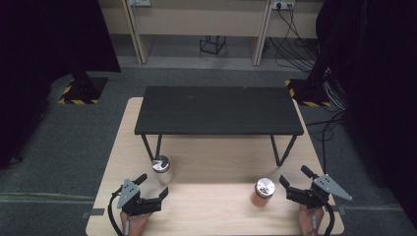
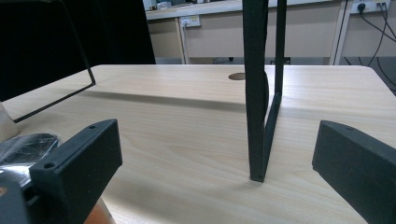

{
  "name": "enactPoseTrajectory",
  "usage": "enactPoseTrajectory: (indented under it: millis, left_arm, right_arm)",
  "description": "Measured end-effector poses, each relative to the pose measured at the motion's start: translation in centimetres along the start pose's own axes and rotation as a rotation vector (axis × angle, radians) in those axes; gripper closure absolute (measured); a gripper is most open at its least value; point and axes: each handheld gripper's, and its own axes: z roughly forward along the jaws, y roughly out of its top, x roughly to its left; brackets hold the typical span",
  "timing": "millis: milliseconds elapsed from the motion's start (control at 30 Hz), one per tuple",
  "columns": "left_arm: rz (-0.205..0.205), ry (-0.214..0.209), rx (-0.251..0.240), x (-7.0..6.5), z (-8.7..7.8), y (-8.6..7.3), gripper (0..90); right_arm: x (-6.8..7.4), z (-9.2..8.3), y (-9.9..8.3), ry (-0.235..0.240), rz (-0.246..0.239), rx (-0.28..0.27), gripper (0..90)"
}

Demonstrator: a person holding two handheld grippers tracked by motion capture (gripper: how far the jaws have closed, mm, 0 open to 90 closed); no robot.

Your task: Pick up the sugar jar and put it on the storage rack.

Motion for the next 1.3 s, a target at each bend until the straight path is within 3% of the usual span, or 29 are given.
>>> enactPoseTrajectory:
  millis: [867,1300]
  left_arm:
    - [-0.001,0.011,-0.004,-0.09,0.07,-0.02,0.4]
    - [-0.026,0.028,-0.025,0.17,-0.09,0.03,0.3]
  right_arm:
    - [0.05,-0.17,-0.16,0.008,-0.012,-0.012,1.5]
    - [-0.07,-0.29,-0.26,0.011,-0.009,-0.019,1.5]
